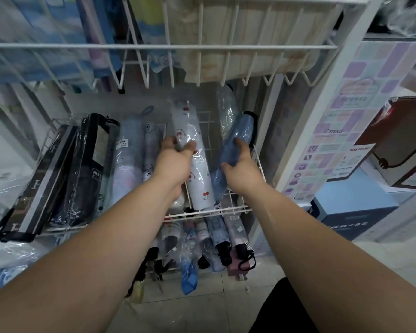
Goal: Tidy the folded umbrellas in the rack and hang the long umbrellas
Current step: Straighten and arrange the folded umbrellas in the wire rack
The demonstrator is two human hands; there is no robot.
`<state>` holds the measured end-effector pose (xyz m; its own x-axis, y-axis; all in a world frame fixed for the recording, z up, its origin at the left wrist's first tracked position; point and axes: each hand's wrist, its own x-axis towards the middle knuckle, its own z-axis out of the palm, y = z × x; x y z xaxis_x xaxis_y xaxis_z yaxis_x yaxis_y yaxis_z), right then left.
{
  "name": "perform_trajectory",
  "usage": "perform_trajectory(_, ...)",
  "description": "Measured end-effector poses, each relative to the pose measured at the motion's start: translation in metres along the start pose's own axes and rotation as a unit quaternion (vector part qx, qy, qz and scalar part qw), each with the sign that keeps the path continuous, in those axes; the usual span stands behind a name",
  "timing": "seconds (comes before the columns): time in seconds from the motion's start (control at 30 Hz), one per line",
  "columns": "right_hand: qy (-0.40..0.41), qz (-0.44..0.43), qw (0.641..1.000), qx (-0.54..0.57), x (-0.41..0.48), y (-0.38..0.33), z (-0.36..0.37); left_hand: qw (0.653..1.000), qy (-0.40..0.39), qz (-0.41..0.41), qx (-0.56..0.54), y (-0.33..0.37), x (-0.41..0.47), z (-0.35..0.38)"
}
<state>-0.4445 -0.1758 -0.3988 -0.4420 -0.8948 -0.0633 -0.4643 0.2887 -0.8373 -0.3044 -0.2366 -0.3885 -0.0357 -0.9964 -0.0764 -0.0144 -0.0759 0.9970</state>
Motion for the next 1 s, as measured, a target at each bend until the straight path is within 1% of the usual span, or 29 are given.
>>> perform_trajectory(0.13,0.044,-0.011,0.999,0.019,0.012,0.005,0.011,0.990,-0.041,0.047,0.127,-0.010,-0.002,0.004)
perform_trajectory(0.2,0.056,-0.028,0.998,0.025,0.016,0.006,0.016,0.976,-0.040,0.077,0.198,-0.012,0.000,0.008)
perform_trajectory(0.27,0.066,-0.053,0.996,0.022,0.018,0.007,0.020,0.961,-0.040,0.087,0.260,-0.012,0.001,0.011)
perform_trajectory(0.33,0.073,-0.067,0.994,0.042,0.019,0.008,0.025,0.946,-0.062,0.092,0.305,-0.014,-0.001,0.012)
perform_trajectory(0.43,0.060,-0.073,0.990,0.103,0.024,0.012,0.029,0.929,-0.078,0.105,0.347,-0.018,-0.001,0.010)
perform_trajectory(0.57,-0.004,-0.097,0.989,0.113,0.032,0.013,0.032,0.921,-0.071,0.100,0.370,-0.016,0.001,0.007)
perform_trajectory(0.63,-0.030,-0.117,0.990,0.078,0.039,0.010,0.027,0.923,-0.063,0.098,0.368,-0.014,0.001,0.004)
perform_trajectory(0.73,-0.038,-0.134,0.989,-0.054,0.052,0.003,0.007,0.922,-0.064,0.100,0.369,-0.013,0.000,0.002)
perform_trajectory(0.8,-0.041,-0.132,0.977,-0.161,0.055,0.001,-0.003,0.907,-0.064,0.101,0.404,-0.011,-0.001,0.004)
perform_trajectory(0.87,-0.040,-0.130,0.961,-0.241,0.050,0.004,-0.005,0.881,-0.075,0.107,0.455,-0.008,-0.003,0.008)
perform_trajectory(0.93,-0.025,-0.120,0.965,-0.233,0.044,0.010,-0.003,0.853,-0.110,0.110,0.498,-0.006,-0.003,0.014)
perform_trajectory(1.0,-0.012,-0.102,0.978,-0.180,0.043,0.015,-0.003,0.824,-0.149,0.107,0.536,-0.007,-0.003,0.017)
